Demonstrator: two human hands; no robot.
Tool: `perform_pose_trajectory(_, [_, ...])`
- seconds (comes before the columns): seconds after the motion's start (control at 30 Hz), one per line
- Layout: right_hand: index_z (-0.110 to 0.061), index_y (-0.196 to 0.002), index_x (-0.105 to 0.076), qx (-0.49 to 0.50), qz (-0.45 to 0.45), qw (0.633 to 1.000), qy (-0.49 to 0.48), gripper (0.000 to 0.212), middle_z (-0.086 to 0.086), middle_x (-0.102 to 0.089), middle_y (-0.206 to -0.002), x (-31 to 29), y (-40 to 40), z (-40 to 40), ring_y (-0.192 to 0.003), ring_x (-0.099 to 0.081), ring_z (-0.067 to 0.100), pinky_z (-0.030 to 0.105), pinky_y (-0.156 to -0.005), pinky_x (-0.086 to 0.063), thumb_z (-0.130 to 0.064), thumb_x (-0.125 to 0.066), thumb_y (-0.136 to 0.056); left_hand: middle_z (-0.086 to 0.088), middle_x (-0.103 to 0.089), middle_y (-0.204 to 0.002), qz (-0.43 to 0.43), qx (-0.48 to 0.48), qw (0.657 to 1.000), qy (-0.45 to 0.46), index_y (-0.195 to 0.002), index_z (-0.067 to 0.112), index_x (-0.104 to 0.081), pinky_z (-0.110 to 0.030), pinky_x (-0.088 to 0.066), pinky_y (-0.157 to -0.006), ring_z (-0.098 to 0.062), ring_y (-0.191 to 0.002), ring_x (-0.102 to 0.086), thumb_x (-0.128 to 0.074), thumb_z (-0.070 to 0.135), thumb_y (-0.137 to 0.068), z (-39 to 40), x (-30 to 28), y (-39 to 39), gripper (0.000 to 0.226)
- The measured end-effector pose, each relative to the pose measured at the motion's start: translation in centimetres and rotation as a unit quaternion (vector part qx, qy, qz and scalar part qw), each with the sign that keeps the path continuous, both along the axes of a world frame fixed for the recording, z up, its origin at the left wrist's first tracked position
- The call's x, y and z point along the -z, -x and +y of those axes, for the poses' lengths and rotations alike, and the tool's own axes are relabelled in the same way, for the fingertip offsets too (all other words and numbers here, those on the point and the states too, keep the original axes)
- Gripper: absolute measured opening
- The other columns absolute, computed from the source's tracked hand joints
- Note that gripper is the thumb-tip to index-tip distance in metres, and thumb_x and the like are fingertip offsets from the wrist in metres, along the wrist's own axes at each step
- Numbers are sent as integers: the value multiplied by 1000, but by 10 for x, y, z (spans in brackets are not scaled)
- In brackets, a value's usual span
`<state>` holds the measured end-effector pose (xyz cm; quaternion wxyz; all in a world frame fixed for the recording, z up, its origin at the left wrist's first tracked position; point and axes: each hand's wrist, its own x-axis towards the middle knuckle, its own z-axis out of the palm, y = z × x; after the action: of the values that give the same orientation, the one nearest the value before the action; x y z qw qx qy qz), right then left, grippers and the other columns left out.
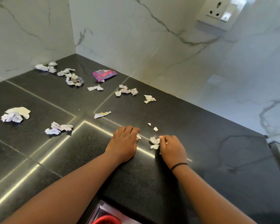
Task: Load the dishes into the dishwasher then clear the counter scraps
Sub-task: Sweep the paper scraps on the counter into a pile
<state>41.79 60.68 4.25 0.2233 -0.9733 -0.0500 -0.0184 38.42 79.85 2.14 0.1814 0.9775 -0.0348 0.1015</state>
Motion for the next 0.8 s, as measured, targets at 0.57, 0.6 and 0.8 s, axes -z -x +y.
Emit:
perform_pose_trajectory(0.57, [-10,-56,-60,85,5,963,-255,58,1,-62,-53,-3,18,-7,-52,-60,14,33,-59,-48,-55,-50,-90,-2,21,-158,108,124,984,-64,-150,31,14,-41,4,-119,-20,-146,17,-37,92,-64,-4,-4,12,118])
perform_pose_trajectory(0.6, [-13,-53,-57,65,3,973,-220,58,0,-61,-52,-2,14,-11,-54,-60,15,34,-59,-48,-57,-48,-90,-3,20,-159,101,126,984,-75,-151,31,12,-42,4,-119,-21,-146,16,-36,89,-69,-7,-4,8,110])
perform_pose_trajectory(0.8, [-26,-70,-54,-37,-67,996,49,42,-4,-62,-67,5,-21,-16,-74,-62,21,30,-56,-40,-65,-50,-84,2,-18,-158,73,108,989,-68,-145,37,-29,-39,-4,-118,-19,-146,-9,-23,68,-86,-27,-5,-18,67])
